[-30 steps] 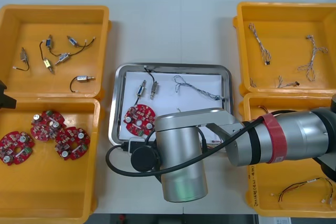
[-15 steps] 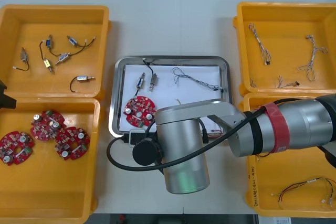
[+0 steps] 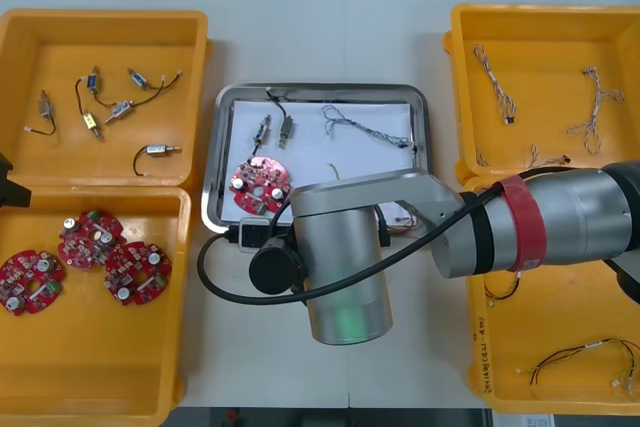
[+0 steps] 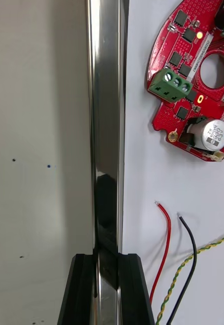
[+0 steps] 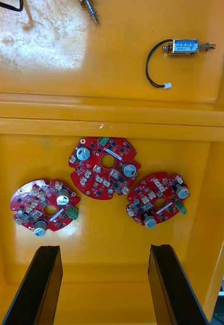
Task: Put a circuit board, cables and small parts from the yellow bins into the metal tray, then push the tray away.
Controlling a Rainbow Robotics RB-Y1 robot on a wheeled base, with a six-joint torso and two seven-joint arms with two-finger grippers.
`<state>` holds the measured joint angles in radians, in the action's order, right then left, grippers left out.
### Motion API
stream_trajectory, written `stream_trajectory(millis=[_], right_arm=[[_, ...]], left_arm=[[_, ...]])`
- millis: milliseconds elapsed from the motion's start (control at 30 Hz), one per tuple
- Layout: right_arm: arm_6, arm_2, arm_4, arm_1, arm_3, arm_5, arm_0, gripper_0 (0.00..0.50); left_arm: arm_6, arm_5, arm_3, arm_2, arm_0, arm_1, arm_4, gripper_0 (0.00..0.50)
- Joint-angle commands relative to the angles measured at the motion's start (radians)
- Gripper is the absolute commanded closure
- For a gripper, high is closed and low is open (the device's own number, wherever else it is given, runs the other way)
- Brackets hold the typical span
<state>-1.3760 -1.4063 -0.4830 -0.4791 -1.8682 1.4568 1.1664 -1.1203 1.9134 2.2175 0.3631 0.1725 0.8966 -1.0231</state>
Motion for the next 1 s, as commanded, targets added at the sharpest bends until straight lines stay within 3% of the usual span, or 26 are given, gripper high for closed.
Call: stream_trajectory(millis=[33,267,1000], right_arm=[[0.009,-0.008,0.030,-0.023,0.011,-0.023,0.061,0.500],[0.005,-0.008,0.047,-0.052,0.024,-0.053,0.061,0.500],[0.000,-0.008,0.067,-0.053,0.115,-0.089,0.122,0.500]], left_arm=[[-0.107,0.007,0.025,0.030,-0.016,0.019,-0.006,0.000],[-0.107,0.007,0.025,0.030,-0.016,0.019,-0.006,0.000],[-0.107,0.007,0.025,0.030,-0.016,0.019,-0.006,0.000]])
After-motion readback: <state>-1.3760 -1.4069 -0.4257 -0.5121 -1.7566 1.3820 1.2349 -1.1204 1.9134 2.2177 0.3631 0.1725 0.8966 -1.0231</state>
